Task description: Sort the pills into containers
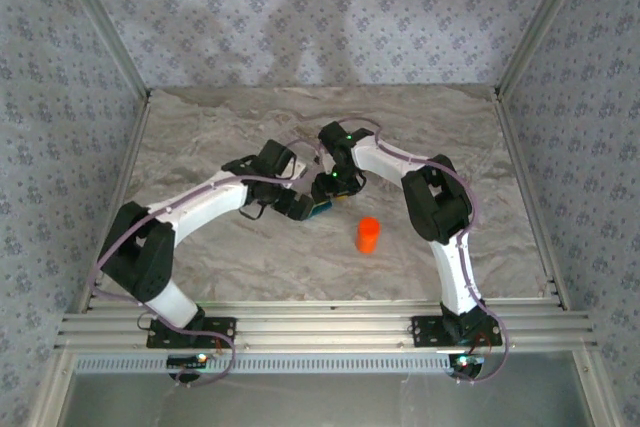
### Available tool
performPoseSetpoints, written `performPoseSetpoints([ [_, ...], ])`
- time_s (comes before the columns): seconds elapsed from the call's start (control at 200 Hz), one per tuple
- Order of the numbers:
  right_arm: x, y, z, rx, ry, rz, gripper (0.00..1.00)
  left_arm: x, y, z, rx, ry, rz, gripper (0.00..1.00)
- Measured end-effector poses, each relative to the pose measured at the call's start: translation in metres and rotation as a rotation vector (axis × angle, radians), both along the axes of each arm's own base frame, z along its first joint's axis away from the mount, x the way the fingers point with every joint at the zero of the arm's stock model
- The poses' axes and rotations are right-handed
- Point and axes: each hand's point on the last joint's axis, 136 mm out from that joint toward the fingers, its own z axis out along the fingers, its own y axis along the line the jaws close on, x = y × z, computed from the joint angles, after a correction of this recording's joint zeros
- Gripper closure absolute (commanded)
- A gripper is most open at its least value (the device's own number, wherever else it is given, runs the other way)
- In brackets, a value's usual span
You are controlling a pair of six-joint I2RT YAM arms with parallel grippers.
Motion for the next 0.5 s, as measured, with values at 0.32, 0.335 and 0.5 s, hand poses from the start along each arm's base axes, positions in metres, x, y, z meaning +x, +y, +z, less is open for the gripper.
performPoseSetpoints([
  [0.32,0.000,0.000,0.000,0.008,0.002,-0.001,0.42,-0.005,-0.007,-0.021,0.096,-0.010,-0.081,0.01],
  [0.335,0.000,0.000,0.000,0.008,0.002,-0.001,0.42,-0.005,-0.007,-0.022,0.098,-0.010,-0.082,0.01],
  [0.5,-0.001,0.001,0.000,0.011,0.003,0.000,0.42,-0.003,-0.004,-0.028,0.125,-0.012,-0.088,0.01],
])
